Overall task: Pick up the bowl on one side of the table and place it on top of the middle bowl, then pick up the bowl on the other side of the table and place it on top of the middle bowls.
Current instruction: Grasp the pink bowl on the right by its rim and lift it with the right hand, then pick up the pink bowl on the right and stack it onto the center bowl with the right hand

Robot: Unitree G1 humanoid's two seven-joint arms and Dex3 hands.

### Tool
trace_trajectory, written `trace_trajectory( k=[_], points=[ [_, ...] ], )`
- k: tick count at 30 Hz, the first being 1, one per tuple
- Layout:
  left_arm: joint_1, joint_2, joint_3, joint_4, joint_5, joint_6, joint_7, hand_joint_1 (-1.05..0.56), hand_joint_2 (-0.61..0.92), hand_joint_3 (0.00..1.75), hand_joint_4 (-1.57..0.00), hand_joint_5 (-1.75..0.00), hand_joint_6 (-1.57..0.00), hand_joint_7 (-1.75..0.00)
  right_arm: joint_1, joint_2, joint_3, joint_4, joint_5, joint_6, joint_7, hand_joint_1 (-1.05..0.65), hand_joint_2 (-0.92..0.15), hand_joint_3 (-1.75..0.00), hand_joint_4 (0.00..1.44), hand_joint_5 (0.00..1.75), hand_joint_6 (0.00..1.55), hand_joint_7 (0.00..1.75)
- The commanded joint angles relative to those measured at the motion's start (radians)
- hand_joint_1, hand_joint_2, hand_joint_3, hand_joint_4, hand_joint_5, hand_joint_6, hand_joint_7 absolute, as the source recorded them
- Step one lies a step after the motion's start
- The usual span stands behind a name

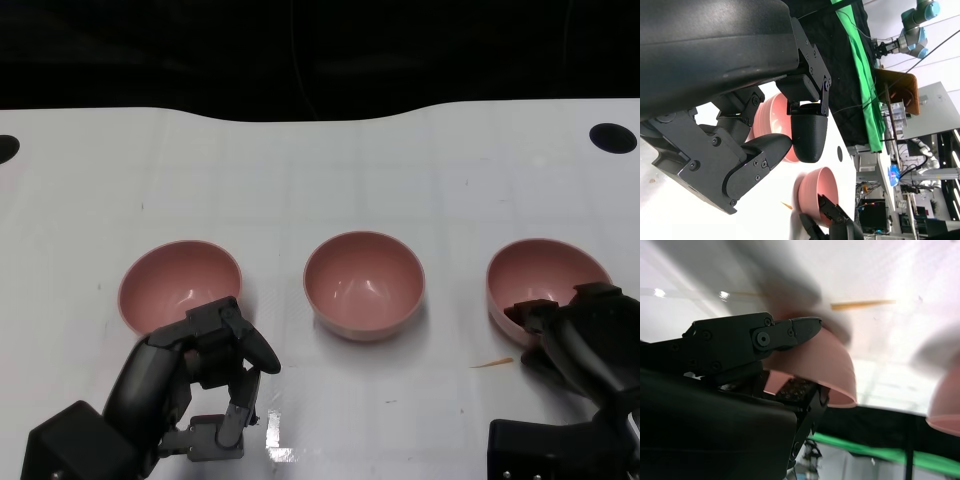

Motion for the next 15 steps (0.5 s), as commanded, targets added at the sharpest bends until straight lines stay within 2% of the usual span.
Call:
trace_trajectory(
  k=[1, 3, 7, 8, 9, 11, 15],
  points=[
    [0.008, 0.008, 0.007, -0.005, -0.003, 0.004, 0.000, -0.17, 0.41, 1.32, -0.86, -1.75, -0.81, -1.44, -0.033, -0.031, 0.003, 0.036, 0.037, -0.046, -0.091, -0.19, -0.90, -0.08, 0.90, 1.72, 0.79, 1.48],
    [0.010, 0.007, 0.006, -0.003, 0.000, 0.003, 0.002, -0.18, 0.40, 1.32, -0.86, -1.75, -0.81, -1.44, -0.043, -0.038, 0.003, 0.049, 0.054, -0.075, -0.132, -0.19, -0.91, -0.11, 0.95, 1.74, 0.73, 1.69],
    [0.014, 0.006, 0.003, -0.002, 0.003, -0.006, 0.000, -0.19, 0.39, 1.33, -0.86, -1.75, -0.81, -1.44, -0.060, -0.052, 0.003, 0.050, 0.076, -0.121, -0.195, -0.19, -0.92, -0.17, 0.96, 1.75, 0.72, 1.74],
    [0.015, 0.006, 0.003, -0.002, 0.003, -0.008, 0.000, -0.19, 0.39, 1.32, -0.86, -1.75, -0.80, -1.44, -0.063, -0.055, 0.002, 0.044, 0.079, -0.130, -0.207, -0.19, -0.83, -0.36, 0.97, 1.75, 0.73, 1.74],
    [0.016, 0.006, 0.002, -0.001, 0.003, -0.010, -0.001, -0.19, 0.40, 1.32, -0.85, -1.75, -0.80, -1.44, -0.065, -0.057, 0.002, 0.042, 0.081, -0.135, -0.214, -0.19, -0.68, -0.64, 0.98, 1.75, 0.73, 1.75],
    [0.022, 0.004, 0.000, -0.014, 0.008, 0.000, 0.006, -0.19, 0.40, 1.32, -0.85, -1.75, -0.80, -1.44, -0.086, -0.057, -0.004, 0.021, 0.095, -0.178, -0.256, -0.19, -0.51, -0.95, 0.98, 1.75, 0.73, 1.75],
    [0.031, 0.005, -0.002, -0.034, 0.009, 0.015, 0.008, -0.19, 0.40, 1.31, -0.84, -1.75, -0.81, -1.43, -0.119, -0.039, -0.007, -0.068, 0.128, -0.219, -0.246, -0.17, -0.40, -1.13, 0.97, 1.75, 0.74, 1.75]
  ],
)
